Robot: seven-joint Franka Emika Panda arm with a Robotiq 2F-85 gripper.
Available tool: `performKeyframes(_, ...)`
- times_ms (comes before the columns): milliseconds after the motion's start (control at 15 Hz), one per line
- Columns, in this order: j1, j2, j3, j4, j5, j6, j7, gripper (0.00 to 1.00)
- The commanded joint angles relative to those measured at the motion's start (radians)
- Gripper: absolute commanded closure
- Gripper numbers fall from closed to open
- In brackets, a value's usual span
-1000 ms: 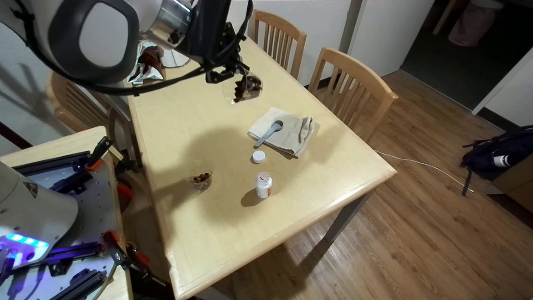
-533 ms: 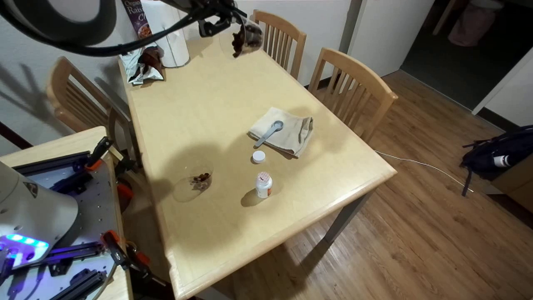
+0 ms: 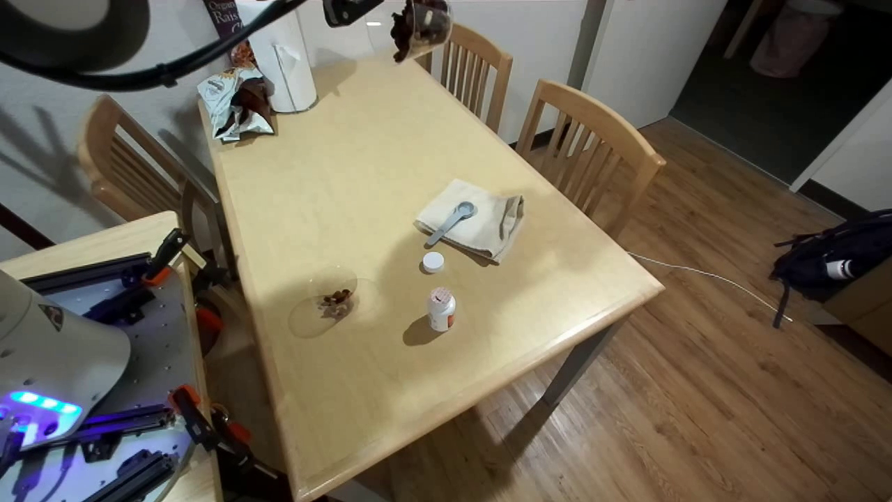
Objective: Pour some contents out of the left cup into the right cup
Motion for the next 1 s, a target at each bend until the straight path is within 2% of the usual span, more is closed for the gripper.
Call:
performKeyframes(0, 0.001, -0.005, -0.003, -0.002, 0.0, 0.0, -0.002, 0.96)
performKeyframes(200, 0.028, -0.018, -0.03, -0.004, -0.017, -0.001, -0.013, 0.97)
performKeyframes(667, 0.241, -0.057, -0.205, 0.0, -0.062, -0.001, -0.027, 0.97)
performKeyframes(933, 0.276, -0.085, -0.266, 0.01, -0.078, -0.001, -0.054, 0.97)
